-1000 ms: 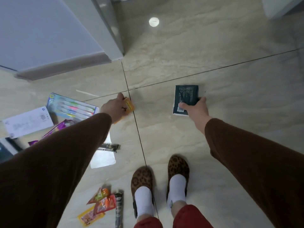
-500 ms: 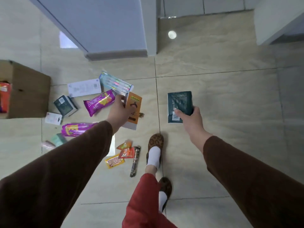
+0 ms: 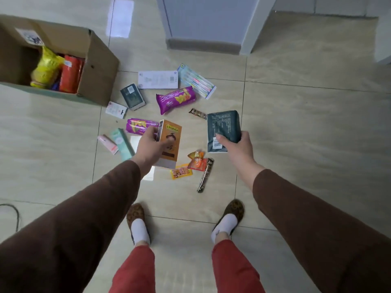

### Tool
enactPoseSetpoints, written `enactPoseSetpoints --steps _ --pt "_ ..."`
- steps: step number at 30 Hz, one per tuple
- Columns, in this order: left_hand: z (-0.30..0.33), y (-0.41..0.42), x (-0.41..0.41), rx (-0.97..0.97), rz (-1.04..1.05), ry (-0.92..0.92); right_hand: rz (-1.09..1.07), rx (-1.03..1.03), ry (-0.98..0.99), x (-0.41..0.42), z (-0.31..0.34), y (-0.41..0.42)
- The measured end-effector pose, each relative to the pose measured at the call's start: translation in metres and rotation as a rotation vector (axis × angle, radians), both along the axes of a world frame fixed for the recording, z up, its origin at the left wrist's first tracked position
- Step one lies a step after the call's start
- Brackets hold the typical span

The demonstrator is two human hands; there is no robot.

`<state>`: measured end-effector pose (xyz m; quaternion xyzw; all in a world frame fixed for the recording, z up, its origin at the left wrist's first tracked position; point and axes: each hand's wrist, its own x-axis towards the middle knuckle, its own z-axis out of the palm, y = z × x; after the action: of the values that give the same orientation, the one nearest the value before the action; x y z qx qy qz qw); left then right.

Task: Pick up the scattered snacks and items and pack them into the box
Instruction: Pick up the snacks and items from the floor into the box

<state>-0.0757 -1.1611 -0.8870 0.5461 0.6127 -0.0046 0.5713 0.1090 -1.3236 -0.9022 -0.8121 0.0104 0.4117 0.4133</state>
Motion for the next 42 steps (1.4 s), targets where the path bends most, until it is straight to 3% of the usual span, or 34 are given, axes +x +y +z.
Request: enactPoseSetpoints --steps 7,17,29,34,42 --pt "0.006 0.084 -0.127 -0.036 0.086 -0.107 0.065 -0.035 -0.029 -0.138 0.007 0.097" --pt "0.033 0.257 -0.29 -0.051 0.128 -0.069 0.081 -0.004 0.005 -0.297 0.014 0.271" --pt "0.01 0.449 -0.327 -0.054 0.154 -0.076 0.081 0.074 0.103 -0.339 -0.005 0.482" --pt "0.002 0.534 -0.348 -0.089 0.131 -0.095 0.08 0.003 0.063 -0.36 -0.01 0.556" --pt "-0.026 0.664 -0.361 -0.03 -0.136 -0.055 -0.033 -0.109 -0.008 -0.394 -0.03 0.642"
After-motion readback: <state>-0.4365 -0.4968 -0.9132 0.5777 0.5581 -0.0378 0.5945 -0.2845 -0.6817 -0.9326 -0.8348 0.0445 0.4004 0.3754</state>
